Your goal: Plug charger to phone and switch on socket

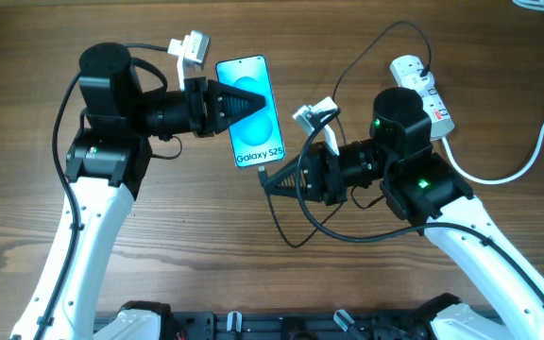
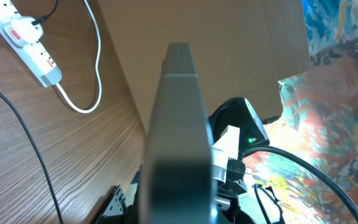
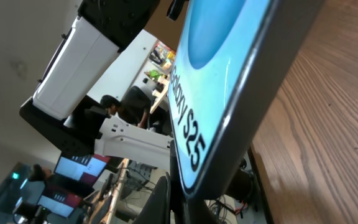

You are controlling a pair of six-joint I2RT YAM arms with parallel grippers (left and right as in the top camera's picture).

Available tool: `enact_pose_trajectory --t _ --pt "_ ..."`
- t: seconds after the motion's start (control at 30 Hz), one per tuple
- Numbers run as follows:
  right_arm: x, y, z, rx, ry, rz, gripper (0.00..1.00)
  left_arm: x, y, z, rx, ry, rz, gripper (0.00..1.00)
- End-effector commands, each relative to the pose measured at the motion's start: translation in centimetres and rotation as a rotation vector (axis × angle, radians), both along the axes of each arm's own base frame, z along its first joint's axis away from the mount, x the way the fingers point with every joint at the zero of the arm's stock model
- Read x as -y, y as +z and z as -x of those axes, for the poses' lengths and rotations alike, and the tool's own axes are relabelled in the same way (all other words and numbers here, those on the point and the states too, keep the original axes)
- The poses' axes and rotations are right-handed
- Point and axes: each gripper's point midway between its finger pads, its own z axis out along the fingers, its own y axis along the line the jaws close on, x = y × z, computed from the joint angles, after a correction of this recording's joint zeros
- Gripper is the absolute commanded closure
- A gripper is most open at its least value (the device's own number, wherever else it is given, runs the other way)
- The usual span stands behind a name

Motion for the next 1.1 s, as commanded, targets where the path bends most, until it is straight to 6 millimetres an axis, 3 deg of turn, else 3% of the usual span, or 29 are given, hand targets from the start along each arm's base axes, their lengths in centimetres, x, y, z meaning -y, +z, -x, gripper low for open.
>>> enact_pose_trajectory --t 0.0,1.07 --pt "-0.1 0.1 -0.3 -0.016 -0.005 0.003 0.96 0.3 0.5 0.7 0.006 -0.041 0.013 0.96" --pt "0.3 0.4 -1.8 -0.091 -0.075 0.015 0.96 0.3 0.6 0.8 0.011 -0.048 0.014 0.96"
